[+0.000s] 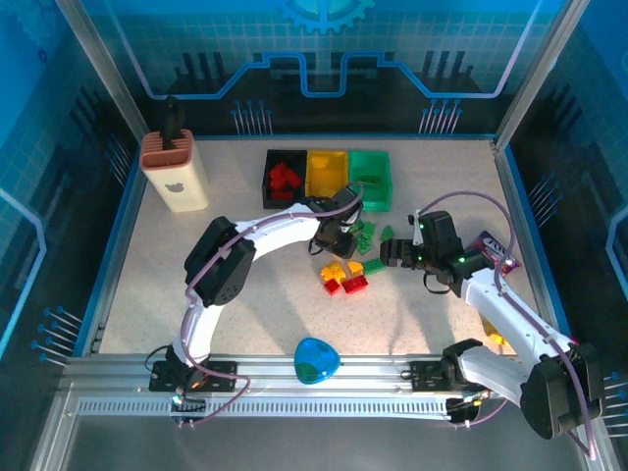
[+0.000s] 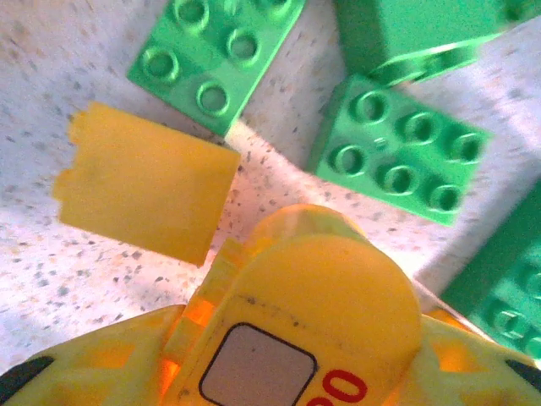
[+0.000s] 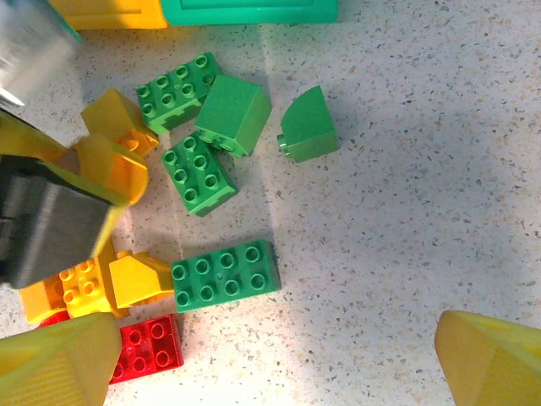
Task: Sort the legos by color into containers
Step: Pick up the lego from the center of the table, then place the lego in the container.
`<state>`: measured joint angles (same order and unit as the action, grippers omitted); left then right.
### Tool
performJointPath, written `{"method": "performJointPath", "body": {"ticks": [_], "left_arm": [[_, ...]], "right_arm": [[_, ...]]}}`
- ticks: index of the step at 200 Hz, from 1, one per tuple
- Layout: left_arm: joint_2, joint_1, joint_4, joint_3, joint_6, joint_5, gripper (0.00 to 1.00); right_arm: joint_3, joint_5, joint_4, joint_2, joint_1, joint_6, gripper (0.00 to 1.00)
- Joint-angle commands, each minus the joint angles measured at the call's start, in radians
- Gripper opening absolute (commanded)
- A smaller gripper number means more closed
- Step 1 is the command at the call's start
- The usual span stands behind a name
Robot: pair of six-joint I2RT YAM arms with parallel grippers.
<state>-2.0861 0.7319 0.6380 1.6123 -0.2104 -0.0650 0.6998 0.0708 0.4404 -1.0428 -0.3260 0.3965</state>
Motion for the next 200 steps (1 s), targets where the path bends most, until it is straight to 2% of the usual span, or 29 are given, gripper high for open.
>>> {"method": "performJointPath", "body": {"ticks": [1,24,48,84,147,162,167,175,178,186,200], "left_arm": [[0.112,-0.033,-0.009,-0.005,-0.022,0.047,0.32],[0.138,-0.100,-0.029,0.015,-0.048,0.096,0.32],[0.111,-0.159,-0.020,0.079,-0.056,0.088,0.32],[0.007,-0.229,0.020,0.231,-0.073,0.082,0.32],[-0.216,-0.277,0.126,0.585,-0.061,0.066,0.34],[-0.276,-0.288,0.162,0.683,-0.070,0.057,0.47],[-0.294,-0.293,0.177,0.719,-0.073,0.062,0.55],[-0.317,-0.297,0.202,0.775,-0.083,0.072,0.74],[-0.322,-0.298,0.212,0.793,-0.084,0.076,0.78],[-0.328,-0.299,0.230,0.832,-0.084,0.075,0.82],[-0.305,-0.299,0.230,0.842,-0.076,0.088,0.83]], "right_arm": [[-0.011,0.006,-0.011,0.021,0.015,0.010,0.96],[-0.014,-0.002,-0.018,0.012,0.015,0.011,0.96],[-0.016,-0.010,-0.023,0.004,0.014,0.016,0.96],[-0.022,-0.017,-0.022,0.013,0.015,0.020,0.96],[-0.023,-0.019,0.000,0.035,0.016,0.016,0.96],[-0.022,-0.026,-0.002,0.036,0.016,0.015,0.96],[-0.021,-0.028,-0.002,0.036,0.016,0.016,0.96],[-0.017,-0.032,-0.001,0.035,0.017,0.016,0.96],[-0.016,-0.034,-0.001,0.035,0.016,0.016,0.96],[-0.013,-0.038,0.001,0.033,0.016,0.017,0.95],[-0.010,-0.043,0.000,0.035,0.015,0.017,0.95]]}}
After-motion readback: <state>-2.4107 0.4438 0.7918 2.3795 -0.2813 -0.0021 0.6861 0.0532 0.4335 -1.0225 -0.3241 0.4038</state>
